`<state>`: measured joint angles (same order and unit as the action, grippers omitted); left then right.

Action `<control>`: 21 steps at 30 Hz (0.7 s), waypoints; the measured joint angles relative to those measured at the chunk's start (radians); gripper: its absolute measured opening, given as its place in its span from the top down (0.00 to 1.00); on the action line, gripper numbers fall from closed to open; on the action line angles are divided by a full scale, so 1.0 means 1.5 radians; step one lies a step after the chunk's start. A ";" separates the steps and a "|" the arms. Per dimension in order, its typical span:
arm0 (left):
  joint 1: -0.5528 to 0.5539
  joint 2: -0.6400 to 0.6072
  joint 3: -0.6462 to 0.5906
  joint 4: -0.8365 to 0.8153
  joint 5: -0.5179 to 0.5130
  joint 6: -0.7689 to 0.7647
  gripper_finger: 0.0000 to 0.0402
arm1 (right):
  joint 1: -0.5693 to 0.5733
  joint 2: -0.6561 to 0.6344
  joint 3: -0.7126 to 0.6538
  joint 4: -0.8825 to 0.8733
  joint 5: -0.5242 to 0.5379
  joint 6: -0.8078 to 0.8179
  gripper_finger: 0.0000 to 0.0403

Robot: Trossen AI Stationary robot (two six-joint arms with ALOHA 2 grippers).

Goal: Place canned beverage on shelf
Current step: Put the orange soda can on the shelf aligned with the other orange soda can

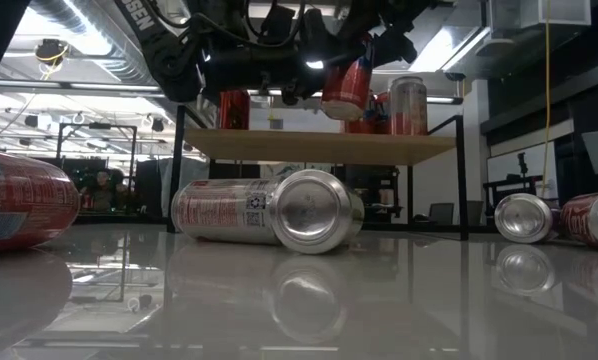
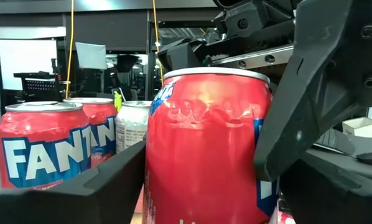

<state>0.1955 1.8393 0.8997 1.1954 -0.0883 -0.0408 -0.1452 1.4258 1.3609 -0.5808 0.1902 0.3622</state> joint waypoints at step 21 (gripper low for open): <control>0.000 -0.091 0.001 -0.251 -0.037 -0.003 0.19 | 0.001 0.000 -0.001 -0.001 0.047 0.000 0.27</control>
<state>0.1955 1.7034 0.9009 0.8195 -0.1431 -0.0448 -0.1444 1.4261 1.3594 -0.5818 0.2606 0.3626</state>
